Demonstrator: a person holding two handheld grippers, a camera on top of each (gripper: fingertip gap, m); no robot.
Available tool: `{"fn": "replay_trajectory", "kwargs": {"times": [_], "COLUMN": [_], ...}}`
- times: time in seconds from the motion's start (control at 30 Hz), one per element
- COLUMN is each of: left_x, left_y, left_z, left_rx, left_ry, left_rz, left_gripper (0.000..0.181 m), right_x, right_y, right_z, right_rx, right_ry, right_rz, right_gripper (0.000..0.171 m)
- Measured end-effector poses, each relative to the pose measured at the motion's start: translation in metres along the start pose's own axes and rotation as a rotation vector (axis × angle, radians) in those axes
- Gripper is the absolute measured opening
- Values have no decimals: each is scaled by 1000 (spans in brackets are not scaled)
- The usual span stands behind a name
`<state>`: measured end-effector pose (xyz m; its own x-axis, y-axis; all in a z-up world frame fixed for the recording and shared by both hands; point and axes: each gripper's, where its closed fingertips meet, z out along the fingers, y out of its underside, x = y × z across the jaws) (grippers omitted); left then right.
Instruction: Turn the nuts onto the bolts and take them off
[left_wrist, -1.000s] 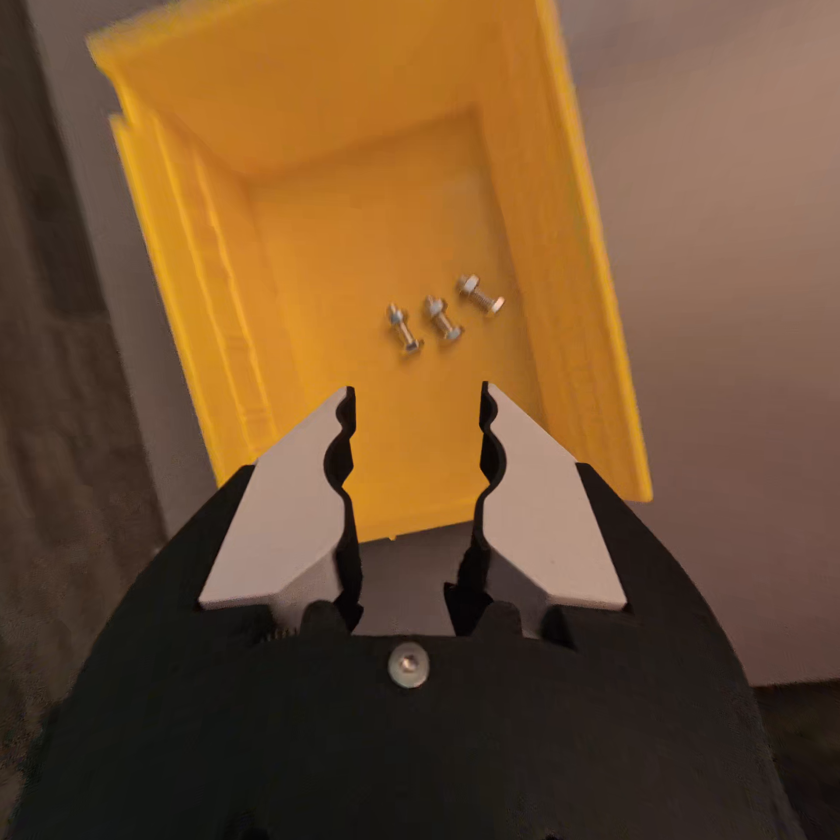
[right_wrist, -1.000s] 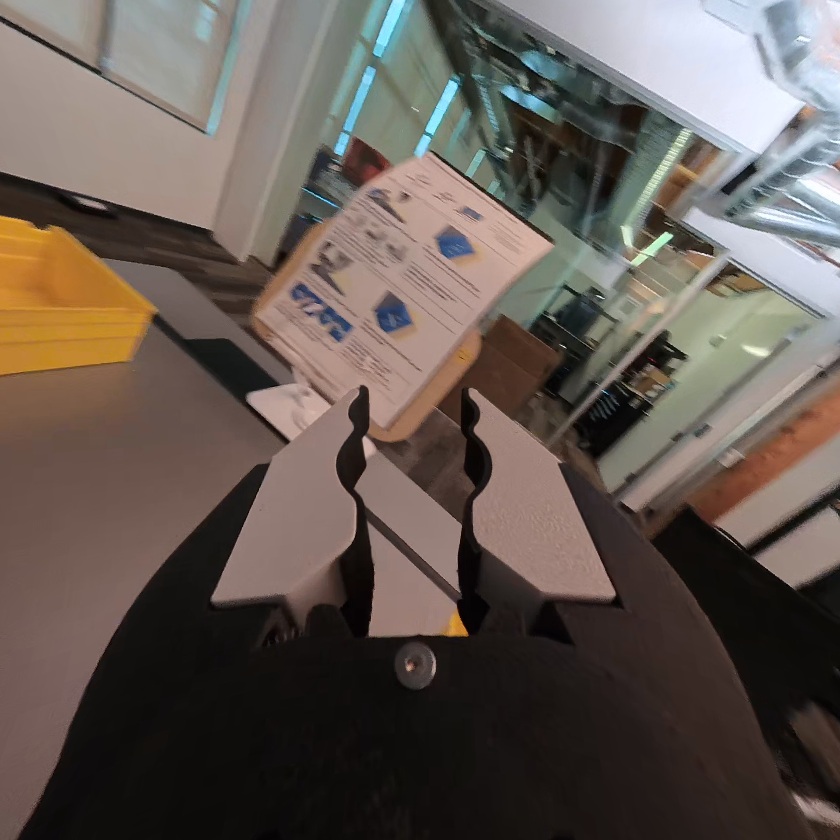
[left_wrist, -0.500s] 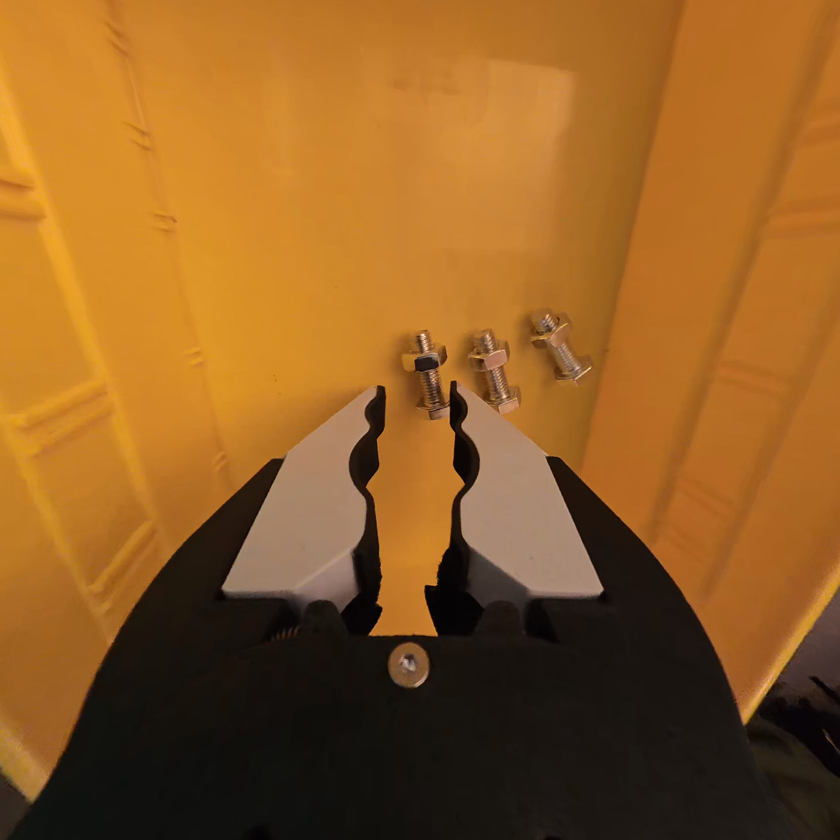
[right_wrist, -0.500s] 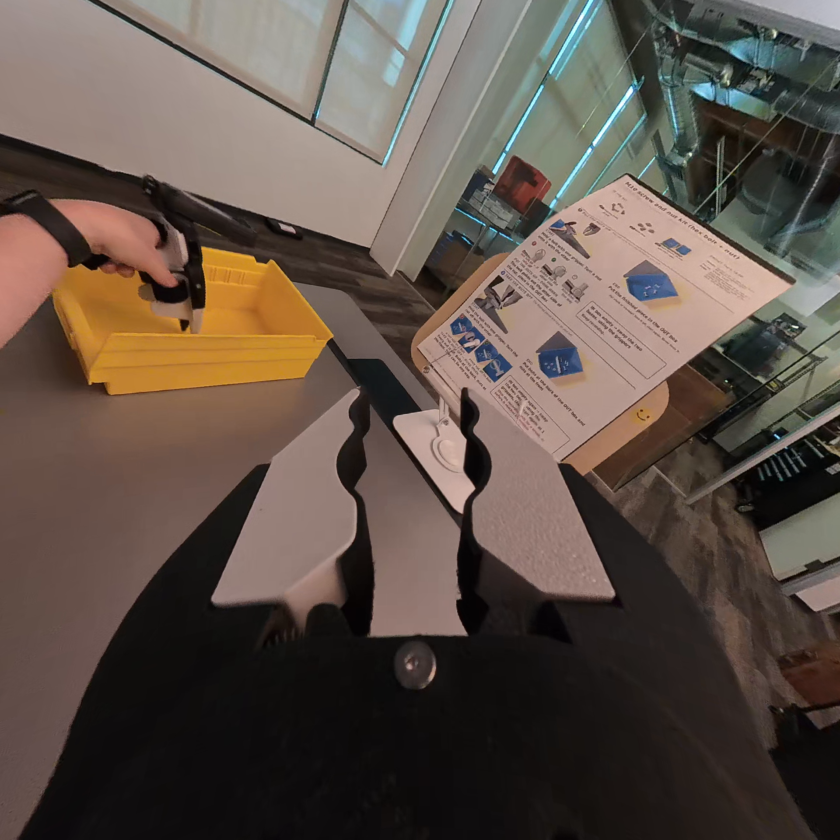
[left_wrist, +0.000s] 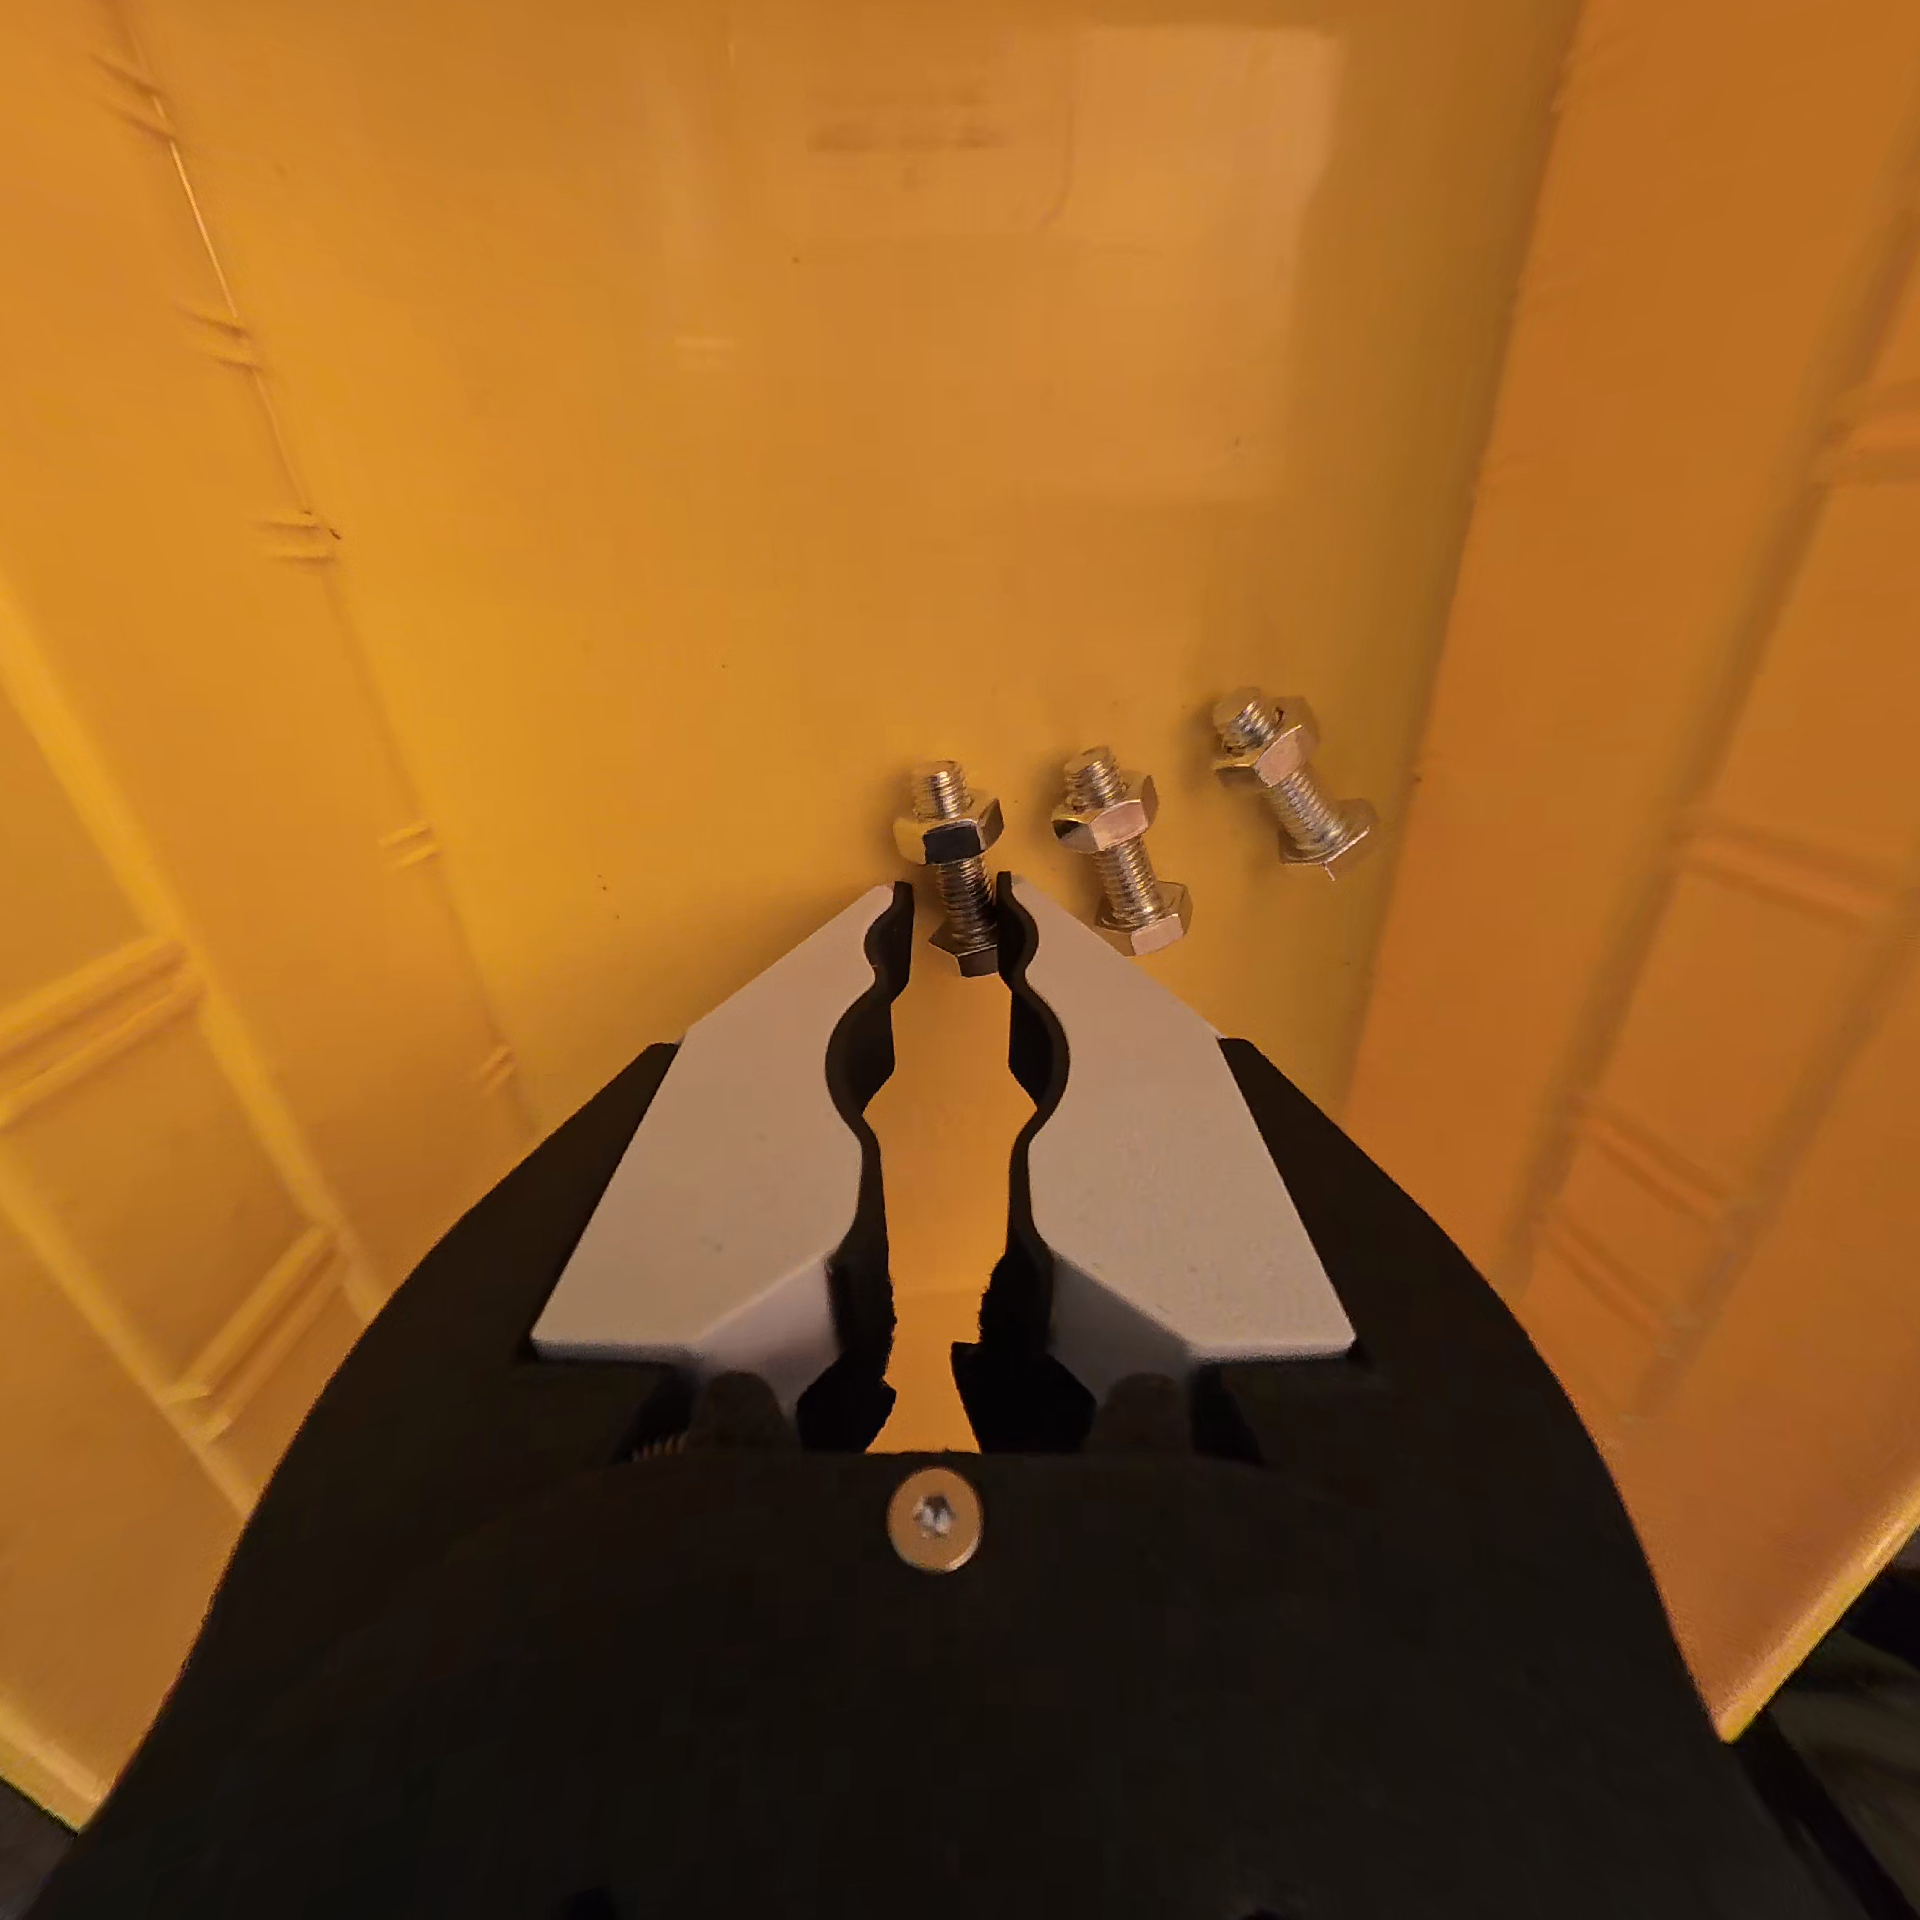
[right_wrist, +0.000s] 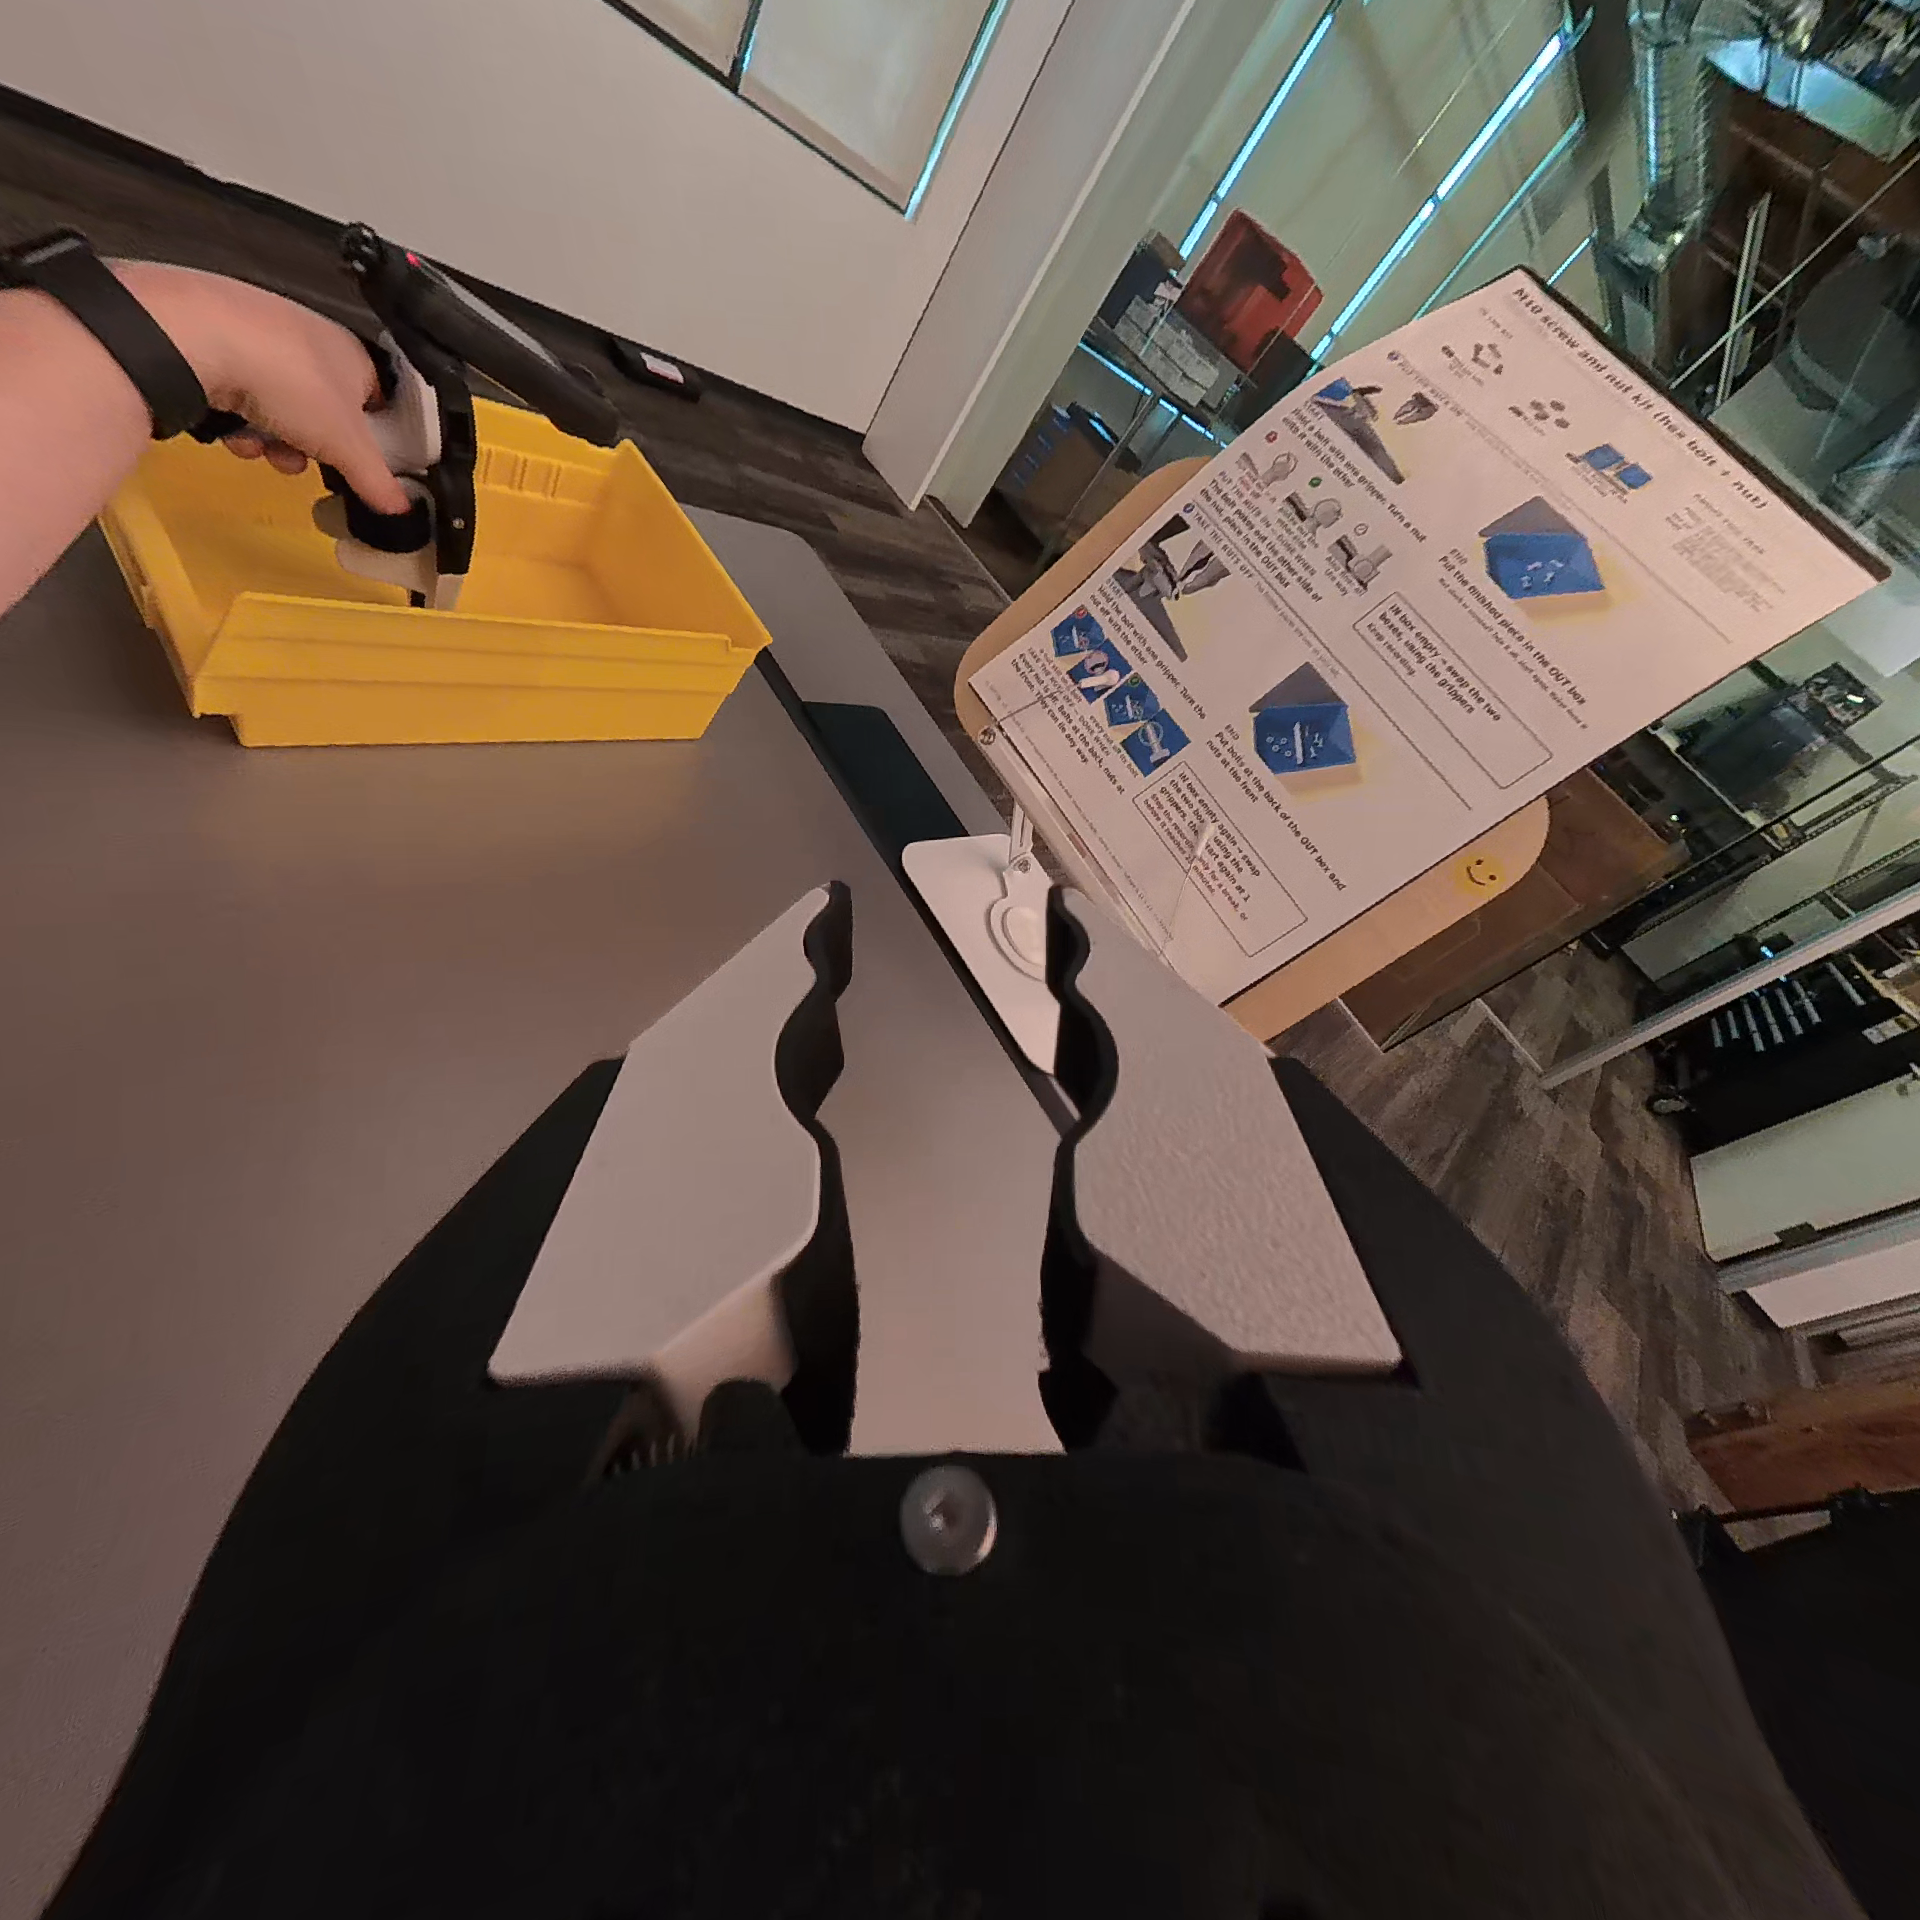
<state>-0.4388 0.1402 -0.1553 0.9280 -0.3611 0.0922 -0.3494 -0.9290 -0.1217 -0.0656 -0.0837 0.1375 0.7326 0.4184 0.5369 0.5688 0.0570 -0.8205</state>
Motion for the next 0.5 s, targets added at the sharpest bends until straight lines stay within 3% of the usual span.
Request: {"fn": "replay_trajectory", "kwargs": {"times": [0.37,0.5], "left_x": [5,10], "left_y": [5,0], "left_z": [0,-21], "left_rx": [-28,40], "left_ry": [33,48], "left_rz": [20,13], "left_gripper": [7,7], "right_x": [-3,4], "right_y": [14,16], "right_z": [11,17], "right_rx": [-70,-60], "right_ry": [-14,14], "right_rz": [-20,-10], "right_gripper": [37,37]}}
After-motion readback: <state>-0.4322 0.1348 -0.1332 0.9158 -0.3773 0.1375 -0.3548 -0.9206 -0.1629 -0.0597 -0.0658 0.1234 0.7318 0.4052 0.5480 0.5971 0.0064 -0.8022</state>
